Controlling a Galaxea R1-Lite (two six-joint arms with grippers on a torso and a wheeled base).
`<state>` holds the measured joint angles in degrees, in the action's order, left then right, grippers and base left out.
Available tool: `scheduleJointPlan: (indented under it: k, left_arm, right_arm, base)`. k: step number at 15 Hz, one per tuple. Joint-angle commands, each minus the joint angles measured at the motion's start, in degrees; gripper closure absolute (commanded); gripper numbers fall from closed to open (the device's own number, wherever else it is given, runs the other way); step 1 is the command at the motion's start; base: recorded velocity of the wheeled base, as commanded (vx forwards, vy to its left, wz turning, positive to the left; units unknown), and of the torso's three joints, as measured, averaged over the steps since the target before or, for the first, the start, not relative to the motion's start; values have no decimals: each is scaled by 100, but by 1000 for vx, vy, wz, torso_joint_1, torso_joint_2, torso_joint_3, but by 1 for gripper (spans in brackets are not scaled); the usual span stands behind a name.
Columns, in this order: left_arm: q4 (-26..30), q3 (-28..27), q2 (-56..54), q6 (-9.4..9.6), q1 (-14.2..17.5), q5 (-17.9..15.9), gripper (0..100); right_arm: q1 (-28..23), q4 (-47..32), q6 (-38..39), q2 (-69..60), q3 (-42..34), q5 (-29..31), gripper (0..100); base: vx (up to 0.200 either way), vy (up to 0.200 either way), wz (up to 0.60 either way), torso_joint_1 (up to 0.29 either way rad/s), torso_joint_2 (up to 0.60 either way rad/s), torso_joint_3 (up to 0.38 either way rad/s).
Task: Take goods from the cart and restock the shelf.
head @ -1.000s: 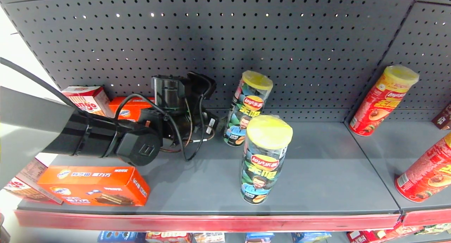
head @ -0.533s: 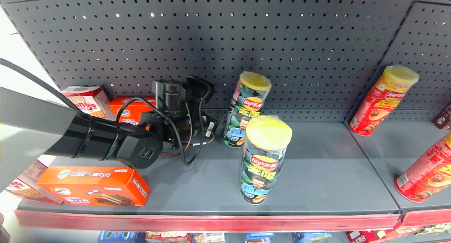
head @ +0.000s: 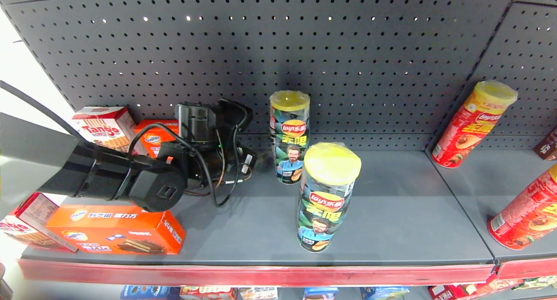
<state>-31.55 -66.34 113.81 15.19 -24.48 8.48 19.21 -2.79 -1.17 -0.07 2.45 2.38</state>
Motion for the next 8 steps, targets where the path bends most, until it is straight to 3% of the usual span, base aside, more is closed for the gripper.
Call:
scheduleJointPlan:
  k: [1, 8]
  left_arm:
    - [8, 244, -237, 2, -39, -5, 0]
    - [8, 236, -219, -16, -329, 4, 0]
  right_arm:
    - [4, -2, -6, 7, 1, 0, 0]
    - [4, -2, 3, 7, 1, 8, 0]
  base:
    - [0, 0, 0, 0, 0, 0]
    - [0, 0, 0, 0, 0, 0]
